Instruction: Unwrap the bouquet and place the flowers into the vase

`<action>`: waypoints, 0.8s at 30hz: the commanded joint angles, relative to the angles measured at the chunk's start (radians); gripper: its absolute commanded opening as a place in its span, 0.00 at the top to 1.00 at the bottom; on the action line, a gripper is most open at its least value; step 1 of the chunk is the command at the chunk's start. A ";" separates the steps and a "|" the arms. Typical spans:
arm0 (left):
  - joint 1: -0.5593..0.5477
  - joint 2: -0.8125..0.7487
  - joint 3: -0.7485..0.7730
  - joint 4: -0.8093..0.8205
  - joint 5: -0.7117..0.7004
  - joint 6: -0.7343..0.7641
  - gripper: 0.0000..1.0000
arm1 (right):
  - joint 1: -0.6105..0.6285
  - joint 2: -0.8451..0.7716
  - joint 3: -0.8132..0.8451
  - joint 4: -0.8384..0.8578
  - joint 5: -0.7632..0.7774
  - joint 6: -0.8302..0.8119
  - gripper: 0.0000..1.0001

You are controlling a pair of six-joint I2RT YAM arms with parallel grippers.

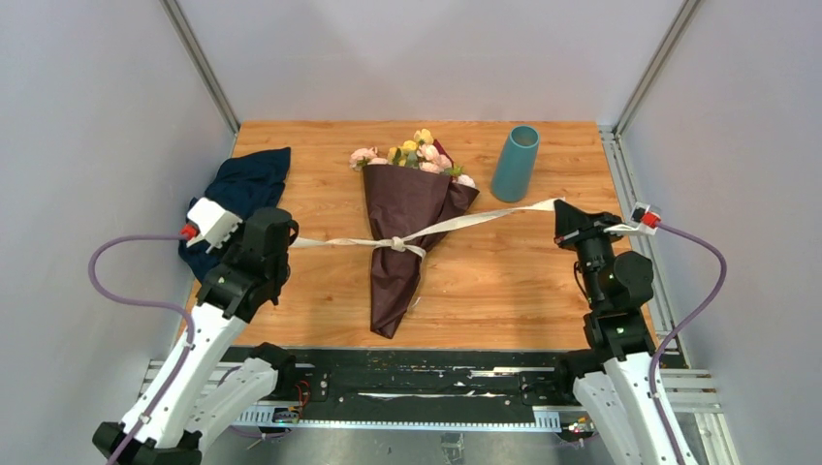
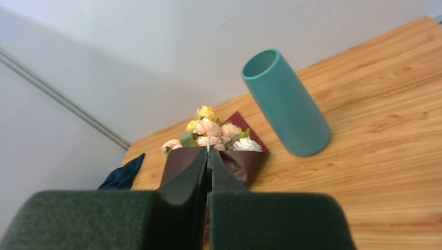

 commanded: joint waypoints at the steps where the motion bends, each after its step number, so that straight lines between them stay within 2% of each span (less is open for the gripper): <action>1: 0.007 -0.053 -0.007 -0.063 -0.061 0.009 1.00 | -0.129 -0.015 0.046 -0.159 -0.128 -0.017 1.00; 6: 0.007 -0.057 0.086 -0.235 -0.115 -0.101 1.00 | -0.264 -0.047 0.071 -0.202 -0.179 0.001 1.00; 11: 0.007 -0.071 0.124 -0.254 -0.105 -0.107 0.99 | -0.336 -0.057 0.075 -0.229 -0.247 0.037 1.00; 12: 0.007 -0.065 0.125 -0.253 -0.094 -0.111 0.89 | -0.336 -0.052 0.071 -0.226 -0.262 0.042 0.98; 13: 0.007 -0.055 0.125 -0.250 -0.081 -0.116 0.74 | -0.337 -0.047 0.064 -0.223 -0.277 0.045 0.86; 15: 0.007 -0.024 0.129 -0.246 -0.043 -0.108 0.35 | -0.336 -0.039 0.051 -0.219 -0.295 0.036 0.56; 16: 0.006 -0.002 0.131 -0.239 -0.021 -0.098 0.16 | -0.334 -0.032 0.051 -0.229 -0.298 0.027 0.47; 17: 0.005 0.021 0.135 -0.236 -0.002 -0.091 0.02 | -0.328 -0.021 0.068 -0.294 -0.298 0.015 0.41; 19: -0.001 0.077 0.132 -0.217 0.032 -0.075 0.00 | -0.295 0.005 0.112 -0.397 -0.273 -0.039 0.37; 22: -0.060 0.105 0.095 -0.148 0.065 -0.031 0.00 | -0.188 0.000 0.117 -0.425 -0.172 -0.094 0.36; 24: -0.101 0.097 0.046 0.005 0.139 0.047 0.00 | -0.088 0.009 0.113 -0.425 -0.116 -0.130 0.37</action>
